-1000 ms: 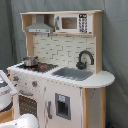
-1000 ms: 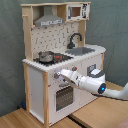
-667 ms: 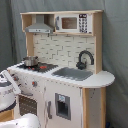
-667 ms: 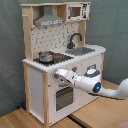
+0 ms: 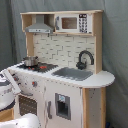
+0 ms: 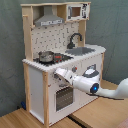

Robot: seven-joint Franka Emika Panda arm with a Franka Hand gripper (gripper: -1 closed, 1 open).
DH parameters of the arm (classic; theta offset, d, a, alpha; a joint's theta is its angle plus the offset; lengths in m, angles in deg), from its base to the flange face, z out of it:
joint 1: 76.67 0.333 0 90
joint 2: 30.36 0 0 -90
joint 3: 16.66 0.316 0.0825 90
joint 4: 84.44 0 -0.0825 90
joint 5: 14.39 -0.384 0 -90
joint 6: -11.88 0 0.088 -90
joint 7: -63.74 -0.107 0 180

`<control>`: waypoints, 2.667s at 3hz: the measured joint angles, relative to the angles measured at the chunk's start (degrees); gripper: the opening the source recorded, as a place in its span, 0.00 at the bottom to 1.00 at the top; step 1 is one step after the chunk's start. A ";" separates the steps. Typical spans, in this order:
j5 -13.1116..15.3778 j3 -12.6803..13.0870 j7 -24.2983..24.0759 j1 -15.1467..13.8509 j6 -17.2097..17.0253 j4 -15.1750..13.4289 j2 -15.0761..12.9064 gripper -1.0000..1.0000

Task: Play with the kitchen

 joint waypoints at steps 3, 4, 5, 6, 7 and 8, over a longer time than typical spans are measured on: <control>0.01 -0.37 17.04 0.08 -1.73 1.19 0.00 0.00; 0.01 -0.34 23.48 0.09 -2.43 1.44 0.00 0.00; 0.03 -0.30 30.36 0.11 -3.23 1.74 0.00 0.00; 0.04 -0.23 37.01 0.12 -4.34 2.22 0.01 0.00; 0.05 -0.17 42.98 0.12 -5.33 2.60 0.01 0.00; 0.06 -0.07 49.25 0.12 -6.39 3.00 0.01 0.00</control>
